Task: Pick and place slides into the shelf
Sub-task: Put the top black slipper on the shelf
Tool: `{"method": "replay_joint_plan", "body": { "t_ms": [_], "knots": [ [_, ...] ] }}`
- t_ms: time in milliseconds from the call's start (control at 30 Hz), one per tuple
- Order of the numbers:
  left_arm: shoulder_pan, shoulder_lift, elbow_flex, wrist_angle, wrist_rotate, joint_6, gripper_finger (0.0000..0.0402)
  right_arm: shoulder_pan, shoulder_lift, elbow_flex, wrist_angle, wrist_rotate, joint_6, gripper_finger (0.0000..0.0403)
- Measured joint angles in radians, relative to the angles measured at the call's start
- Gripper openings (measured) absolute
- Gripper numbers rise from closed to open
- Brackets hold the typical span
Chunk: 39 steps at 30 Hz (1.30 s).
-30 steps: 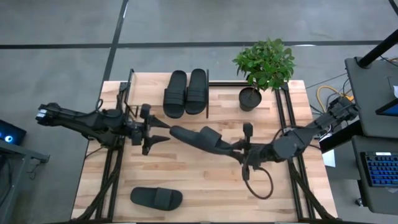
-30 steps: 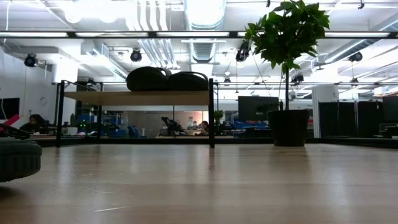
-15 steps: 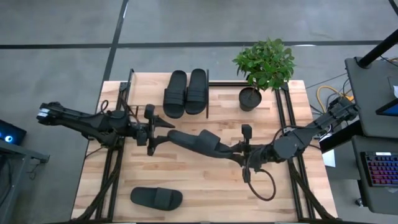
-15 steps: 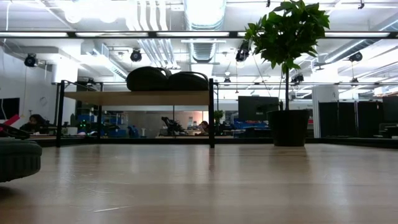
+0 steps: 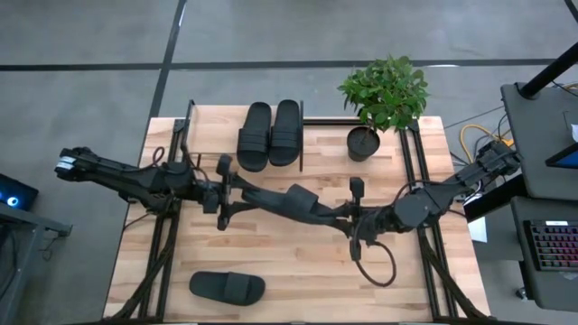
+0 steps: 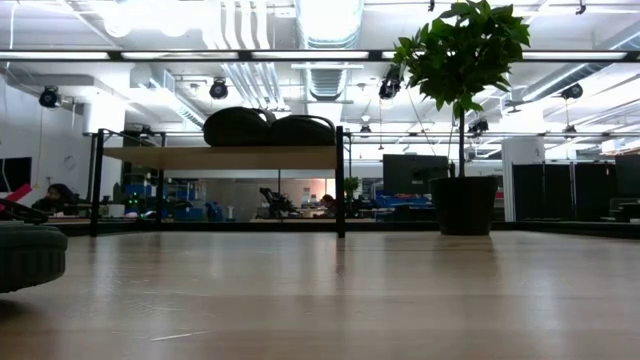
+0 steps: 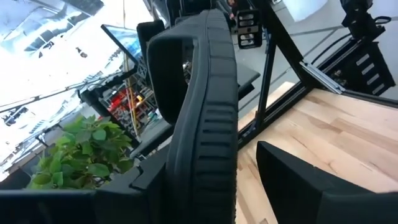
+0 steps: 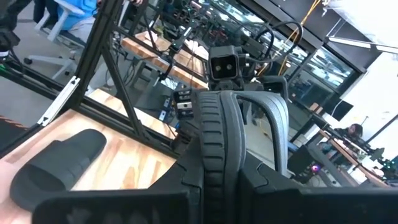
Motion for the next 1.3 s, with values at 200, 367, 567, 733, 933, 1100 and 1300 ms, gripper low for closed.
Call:
{"method": "replay_joint_plan", "body": {
  "t_ms": [200,367,567,733,933,1100,1300],
  "knots": [
    [0.0,0.005,0.001,0.0,0.001,0.0,0.0111,-0.003,0.0,0.0,-0.001,0.002,0.0,0.0024],
    [-0.001,0.005,0.001,0.01,0.01,0.001,0.0035,-0.003,-0.001,0.0,0.004,0.003,0.0,0.0024],
    [-0.002,0.002,0.001,0.015,-0.037,0.001,0.0035,-0.003,-0.001,0.0,0.003,0.006,0.0,0.004],
    [-0.003,-0.011,0.001,0.012,-0.097,-0.012,0.0035,-0.002,-0.001,0.0,0.001,0.104,0.0,0.0085],
    [-0.005,-0.063,0.0,-0.04,-0.216,-0.028,0.0035,0.004,-0.002,0.0,-0.003,0.345,-0.015,0.0116],
    [-0.022,-0.095,0.001,-0.064,-0.3,-0.043,0.0035,0.005,-0.003,0.0,-0.006,0.384,-0.028,0.0124],
    [-0.063,-0.126,0.03,-0.132,-0.606,-0.053,0.0035,0.007,-0.003,0.0,-0.027,0.471,-0.017,0.0115]
  ]
}}
